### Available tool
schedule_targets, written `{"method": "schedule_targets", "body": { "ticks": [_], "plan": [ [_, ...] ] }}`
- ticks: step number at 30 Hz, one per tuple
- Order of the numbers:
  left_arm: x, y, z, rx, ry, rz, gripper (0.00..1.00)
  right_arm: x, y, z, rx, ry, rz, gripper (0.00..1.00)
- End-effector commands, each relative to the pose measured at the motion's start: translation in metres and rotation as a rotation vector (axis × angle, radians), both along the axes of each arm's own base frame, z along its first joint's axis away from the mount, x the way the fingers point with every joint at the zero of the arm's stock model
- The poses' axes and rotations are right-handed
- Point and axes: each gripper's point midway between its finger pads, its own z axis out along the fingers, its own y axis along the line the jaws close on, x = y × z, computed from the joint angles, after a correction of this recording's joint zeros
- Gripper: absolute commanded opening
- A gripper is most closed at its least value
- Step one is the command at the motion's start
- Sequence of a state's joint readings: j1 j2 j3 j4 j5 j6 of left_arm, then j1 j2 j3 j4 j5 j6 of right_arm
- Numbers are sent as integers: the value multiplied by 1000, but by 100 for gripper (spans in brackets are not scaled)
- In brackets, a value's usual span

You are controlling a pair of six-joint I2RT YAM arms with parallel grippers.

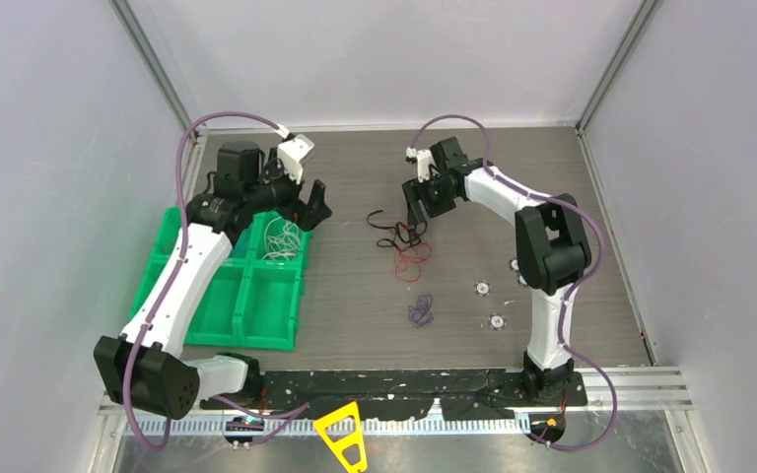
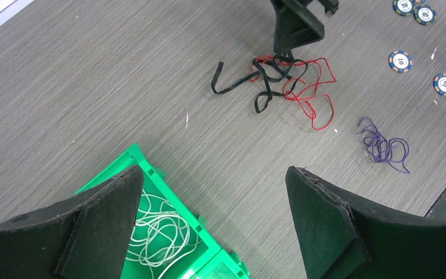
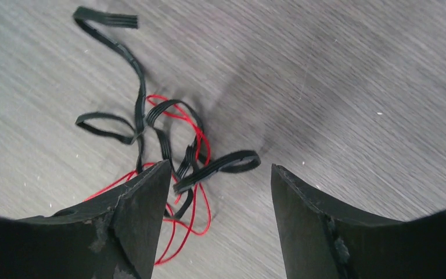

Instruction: Untangle the cables

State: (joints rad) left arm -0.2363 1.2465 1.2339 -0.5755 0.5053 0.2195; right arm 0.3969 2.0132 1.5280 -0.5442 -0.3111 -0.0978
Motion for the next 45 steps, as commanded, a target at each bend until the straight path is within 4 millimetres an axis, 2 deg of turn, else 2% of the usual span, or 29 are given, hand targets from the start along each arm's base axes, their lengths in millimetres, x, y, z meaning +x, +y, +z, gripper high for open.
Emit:
{"method": "schedule_targets", "body": {
  "ticks": [1, 3, 4, 5, 6, 7, 9, 12, 13, 17, 20, 23, 28, 32, 38, 45],
  "plan": [
    [10, -5, 14, -51, -41, 21, 94, 8, 23, -10, 87, 41, -62, 64],
    [8, -3, 15, -51, -49, 29, 94, 6, 26, -12, 104, 70, -64, 48],
    [8, -3, 16, -49, -55, 32, 94, 4, 28, -8, 128, 85, -54, 43],
    [7, -2, 18, -47, -63, 33, 94, 2, 30, 0, 150, 86, -50, 32],
    [6, -1, 21, -48, -75, 34, 94, -2, 32, 7, 184, 98, -36, 26],
    [5, -1, 22, -50, -80, 32, 95, -4, 33, 23, 215, 82, -28, 15],
    [1, -2, 27, -61, -96, 22, 95, -11, 38, 57, 284, 43, 6, 7],
    [-5, -8, 38, -95, -132, -14, 99, -21, 44, 112, 380, -59, 64, 6],
    [-7, -9, 41, -104, -141, -24, 99, -25, 43, 138, 408, -113, 83, 5],
    [-17, -17, 61, -130, -185, -98, 100, -49, 45, 204, 481, -221, 192, 6],
    [-31, -29, 83, -168, -242, -210, 100, -74, 47, 240, 531, -276, 324, 6],
    [-45, -39, 105, -194, -323, -320, 100, -98, 49, 264, 575, -311, 450, 6],
    [-59, -54, 123, -193, -419, -472, 99, -117, 48, 286, 565, -399, 603, 10],
    [-61, -69, 114, -160, -434, -558, 94, -134, 47, 284, 544, -410, 726, 9],
    [-62, -98, 109, -71, -548, -688, 78, -161, 48, 264, 449, -415, 898, 10],
    [-64, -136, 90, -25, -587, -789, 68, -171, 55, 258, 414, -445, 979, 10]
  ]
}}
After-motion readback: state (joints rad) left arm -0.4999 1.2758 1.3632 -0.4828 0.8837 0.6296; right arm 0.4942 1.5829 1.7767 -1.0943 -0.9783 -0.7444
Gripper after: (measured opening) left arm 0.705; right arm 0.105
